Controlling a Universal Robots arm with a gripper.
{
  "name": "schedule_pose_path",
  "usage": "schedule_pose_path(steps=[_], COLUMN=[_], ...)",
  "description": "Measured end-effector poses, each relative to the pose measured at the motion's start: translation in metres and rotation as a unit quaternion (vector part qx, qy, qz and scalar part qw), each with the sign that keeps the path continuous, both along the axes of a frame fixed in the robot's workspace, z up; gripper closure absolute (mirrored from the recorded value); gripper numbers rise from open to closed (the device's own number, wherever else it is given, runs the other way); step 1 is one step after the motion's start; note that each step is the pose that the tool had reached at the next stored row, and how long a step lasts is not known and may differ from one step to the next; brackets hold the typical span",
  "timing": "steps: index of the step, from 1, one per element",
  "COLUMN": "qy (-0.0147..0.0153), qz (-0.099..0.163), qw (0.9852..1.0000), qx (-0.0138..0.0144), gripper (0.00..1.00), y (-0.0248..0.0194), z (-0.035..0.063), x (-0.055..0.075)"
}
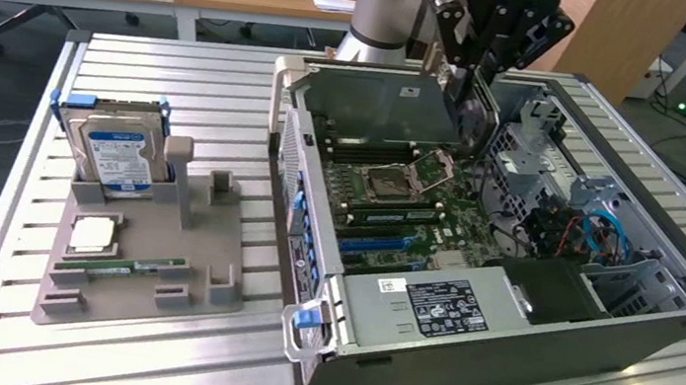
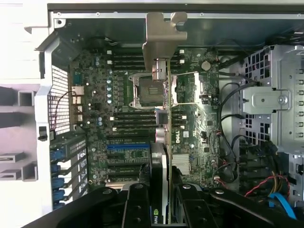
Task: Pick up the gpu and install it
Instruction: 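Pick up the gpu and move the gpu toward the slot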
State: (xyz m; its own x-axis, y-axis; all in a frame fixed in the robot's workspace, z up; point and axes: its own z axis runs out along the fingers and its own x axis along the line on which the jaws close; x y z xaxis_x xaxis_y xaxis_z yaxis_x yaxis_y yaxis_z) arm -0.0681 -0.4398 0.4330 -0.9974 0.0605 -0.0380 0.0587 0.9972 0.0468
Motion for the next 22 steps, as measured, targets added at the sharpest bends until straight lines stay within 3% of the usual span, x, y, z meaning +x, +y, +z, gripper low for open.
schedule_pose_path(steps=[11,22], qy=[0.0000,0.0000], qz=[0.000,0.000], qw=[1.0000,1.0000], qx=[0.0000,0.0000], gripper=[0.73,0.73], y=[0.0002,0.0003], z=[0.0000,0.0000], x=[0.005,0.024])
